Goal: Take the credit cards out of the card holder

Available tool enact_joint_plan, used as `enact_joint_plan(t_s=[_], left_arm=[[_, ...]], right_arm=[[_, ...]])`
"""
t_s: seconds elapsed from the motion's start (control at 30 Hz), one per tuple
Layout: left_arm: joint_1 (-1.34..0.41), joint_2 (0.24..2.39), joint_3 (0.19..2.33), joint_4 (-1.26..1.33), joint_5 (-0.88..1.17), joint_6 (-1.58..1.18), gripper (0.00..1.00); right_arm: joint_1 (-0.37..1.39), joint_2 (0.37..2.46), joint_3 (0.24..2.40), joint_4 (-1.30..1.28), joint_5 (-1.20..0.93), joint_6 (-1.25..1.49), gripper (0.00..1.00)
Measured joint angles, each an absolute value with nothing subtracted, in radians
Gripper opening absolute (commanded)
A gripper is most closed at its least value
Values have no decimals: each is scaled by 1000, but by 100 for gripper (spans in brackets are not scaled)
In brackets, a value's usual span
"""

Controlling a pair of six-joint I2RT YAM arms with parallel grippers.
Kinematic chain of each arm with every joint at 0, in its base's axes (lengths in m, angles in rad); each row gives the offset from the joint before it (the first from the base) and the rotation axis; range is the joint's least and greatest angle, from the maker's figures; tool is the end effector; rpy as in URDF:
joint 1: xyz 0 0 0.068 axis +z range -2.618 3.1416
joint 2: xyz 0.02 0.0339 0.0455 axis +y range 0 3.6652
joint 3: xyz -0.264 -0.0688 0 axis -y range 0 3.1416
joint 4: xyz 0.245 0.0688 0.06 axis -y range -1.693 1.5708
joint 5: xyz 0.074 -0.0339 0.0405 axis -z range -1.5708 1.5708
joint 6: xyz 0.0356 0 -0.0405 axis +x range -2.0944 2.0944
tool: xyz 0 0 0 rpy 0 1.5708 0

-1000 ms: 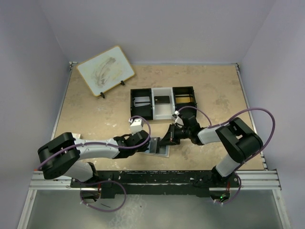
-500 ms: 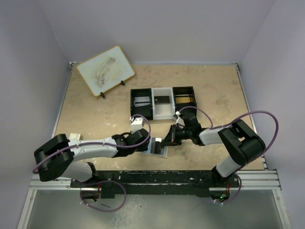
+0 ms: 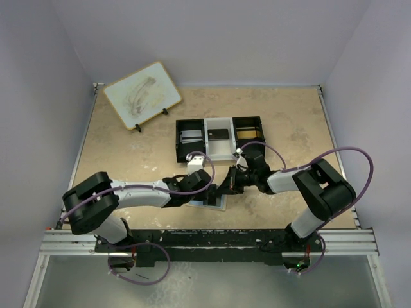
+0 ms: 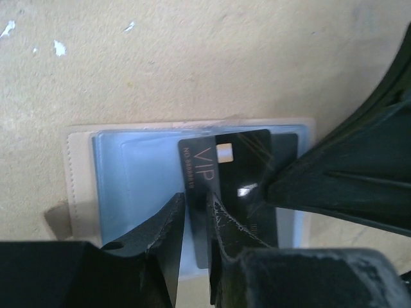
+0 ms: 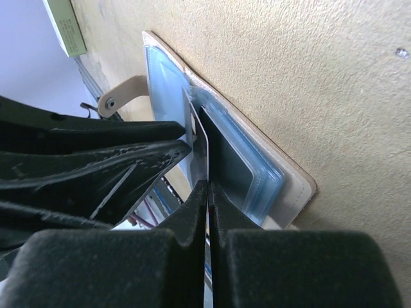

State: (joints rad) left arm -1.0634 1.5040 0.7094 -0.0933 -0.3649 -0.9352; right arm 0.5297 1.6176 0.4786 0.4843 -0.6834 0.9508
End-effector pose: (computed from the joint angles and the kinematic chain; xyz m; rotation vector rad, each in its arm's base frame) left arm 0.1494 -0.2425 0.1609 -0.0033 2.4384 -0.4845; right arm 0.2216 0.1558 0.1179 0.0935 2.5273 1.4824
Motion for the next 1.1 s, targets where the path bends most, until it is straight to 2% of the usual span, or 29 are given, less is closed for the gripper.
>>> enact_joint_plan(t_s=[0.23, 0.33, 0.63, 1.1], left_arm=[[-1063, 1492, 659, -85, -393, -993, 14], [-1063, 1468, 630, -72, -402, -1013, 10], [-1063, 1470, 607, -31, -405, -1033, 0], [-1063, 1474, 591, 10, -405, -1039, 0]], right_arm=[[530, 1618, 479, 484, -673, 951, 0], [530, 1618, 479, 484, -672, 954, 0], [537, 1618, 479, 500, -644, 987, 16], [615, 1669, 512, 571, -633, 1047, 18]])
